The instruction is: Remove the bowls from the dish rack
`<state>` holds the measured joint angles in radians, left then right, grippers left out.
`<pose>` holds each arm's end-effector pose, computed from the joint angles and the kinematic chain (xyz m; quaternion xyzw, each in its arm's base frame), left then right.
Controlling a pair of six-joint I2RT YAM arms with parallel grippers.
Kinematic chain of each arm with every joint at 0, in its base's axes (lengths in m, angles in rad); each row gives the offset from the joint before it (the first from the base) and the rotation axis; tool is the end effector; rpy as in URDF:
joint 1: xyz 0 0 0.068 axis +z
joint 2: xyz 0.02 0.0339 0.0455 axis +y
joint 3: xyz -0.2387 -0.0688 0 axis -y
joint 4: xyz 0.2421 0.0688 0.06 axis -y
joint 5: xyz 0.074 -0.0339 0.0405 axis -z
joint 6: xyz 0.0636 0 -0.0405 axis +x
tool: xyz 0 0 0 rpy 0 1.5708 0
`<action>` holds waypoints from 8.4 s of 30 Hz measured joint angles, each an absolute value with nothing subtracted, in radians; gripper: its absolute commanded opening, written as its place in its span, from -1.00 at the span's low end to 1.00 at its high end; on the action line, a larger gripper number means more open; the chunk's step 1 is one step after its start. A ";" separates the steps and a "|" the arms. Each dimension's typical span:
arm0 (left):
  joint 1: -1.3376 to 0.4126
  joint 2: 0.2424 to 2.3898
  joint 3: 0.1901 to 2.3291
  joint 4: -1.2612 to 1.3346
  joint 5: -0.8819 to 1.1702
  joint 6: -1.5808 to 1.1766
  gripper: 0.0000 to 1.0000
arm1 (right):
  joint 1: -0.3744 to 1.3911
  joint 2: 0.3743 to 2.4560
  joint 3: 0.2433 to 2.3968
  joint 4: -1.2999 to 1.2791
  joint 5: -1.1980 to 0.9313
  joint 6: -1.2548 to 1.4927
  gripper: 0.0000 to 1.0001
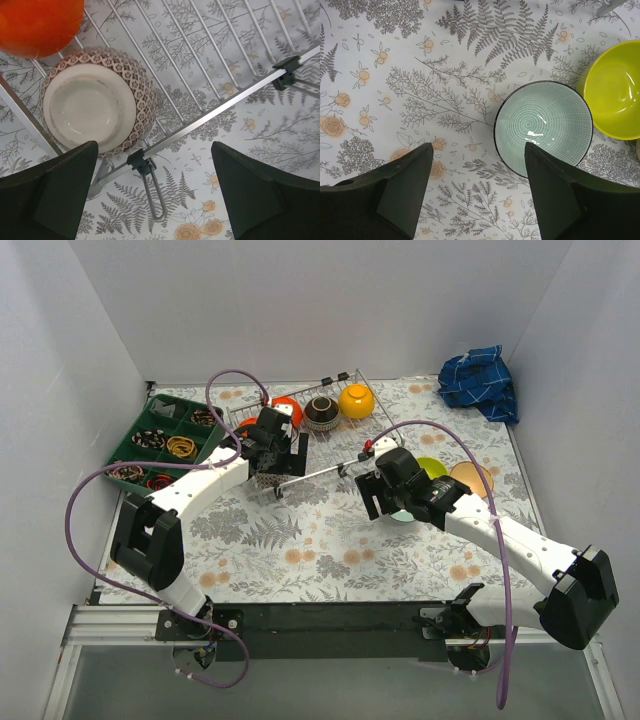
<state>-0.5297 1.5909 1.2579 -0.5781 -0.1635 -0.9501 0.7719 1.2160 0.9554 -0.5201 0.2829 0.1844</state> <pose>0.3133 -0.1715 0.2217 -0.2226 0.9167 -0.1606 0.2905 0.2148 0.1843 0.2379 -0.2126 0.8903 0.0598 0.3981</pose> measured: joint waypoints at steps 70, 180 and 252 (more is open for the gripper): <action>-0.709 2.123 1.678 -0.607 -0.789 -0.614 0.96 | 0.772 1.051 0.773 -0.467 0.294 0.180 0.61; -0.548 1.949 1.903 -0.764 -0.364 -0.994 -1.00 | 0.704 1.128 0.772 0.011 -0.110 0.265 0.58; -0.387 1.047 0.995 -0.374 0.083 -1.158 0.96 | 0.612 1.271 0.992 -0.648 0.113 0.073 -0.97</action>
<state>-0.3866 1.0470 0.9947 -0.3744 0.0834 -1.1584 0.6117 1.2709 0.9920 -0.6476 0.1131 0.0734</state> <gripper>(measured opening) 0.982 0.087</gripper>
